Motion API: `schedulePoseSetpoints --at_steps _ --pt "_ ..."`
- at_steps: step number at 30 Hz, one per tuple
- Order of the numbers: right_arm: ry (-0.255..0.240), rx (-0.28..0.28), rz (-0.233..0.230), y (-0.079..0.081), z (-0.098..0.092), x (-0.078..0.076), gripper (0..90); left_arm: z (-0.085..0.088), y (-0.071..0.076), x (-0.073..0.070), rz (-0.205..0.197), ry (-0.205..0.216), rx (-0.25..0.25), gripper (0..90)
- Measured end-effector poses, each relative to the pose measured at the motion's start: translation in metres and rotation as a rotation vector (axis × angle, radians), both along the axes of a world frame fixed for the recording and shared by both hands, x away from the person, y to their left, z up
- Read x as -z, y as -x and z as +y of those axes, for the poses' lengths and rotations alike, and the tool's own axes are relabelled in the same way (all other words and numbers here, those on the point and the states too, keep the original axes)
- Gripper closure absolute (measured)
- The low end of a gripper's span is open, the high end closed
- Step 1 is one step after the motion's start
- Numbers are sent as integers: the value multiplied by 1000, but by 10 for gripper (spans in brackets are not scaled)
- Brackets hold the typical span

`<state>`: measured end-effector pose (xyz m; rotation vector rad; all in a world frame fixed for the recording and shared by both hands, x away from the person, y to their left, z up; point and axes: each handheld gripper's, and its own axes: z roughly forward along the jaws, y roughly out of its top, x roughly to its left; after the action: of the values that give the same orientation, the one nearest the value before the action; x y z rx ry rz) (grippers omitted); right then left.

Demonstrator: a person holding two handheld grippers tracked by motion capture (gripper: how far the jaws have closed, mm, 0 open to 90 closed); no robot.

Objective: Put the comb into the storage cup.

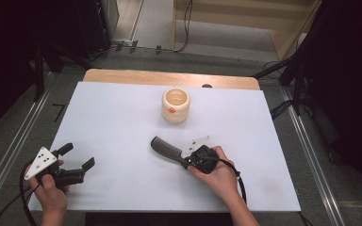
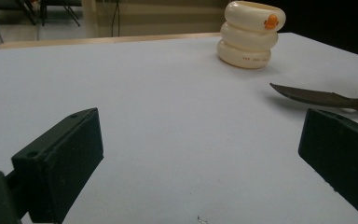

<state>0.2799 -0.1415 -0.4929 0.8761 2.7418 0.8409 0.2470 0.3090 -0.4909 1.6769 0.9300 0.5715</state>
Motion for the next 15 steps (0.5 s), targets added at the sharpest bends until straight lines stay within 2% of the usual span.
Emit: schedulePoseSetpoints --at_steps 1,2,3,6,9,11,15 --pt "-41 11 -10 1 -5 0 706 0 0 0 -3 1 0 0" --pt "-41 11 -10 1 -5 0 706 0 0 -1 -1 5 -3 0" --pt "-86 25 -16 2 -10 1 705 0 0 -1 -4 16 -3 0" --pt "-114 32 -20 1 -15 1 705 0 1 -3 -4 33 -7 0" --pt "-175 45 -38 2 -23 -2 705 -6 2 -5 -15 33 10 0" --pt "-188 50 -57 3 -26 -4 705 -12 2 -8 -21 44 23 0" --pt "-238 55 -75 5 -31 -8 705 -22 5 -14 -41 31 29 0"
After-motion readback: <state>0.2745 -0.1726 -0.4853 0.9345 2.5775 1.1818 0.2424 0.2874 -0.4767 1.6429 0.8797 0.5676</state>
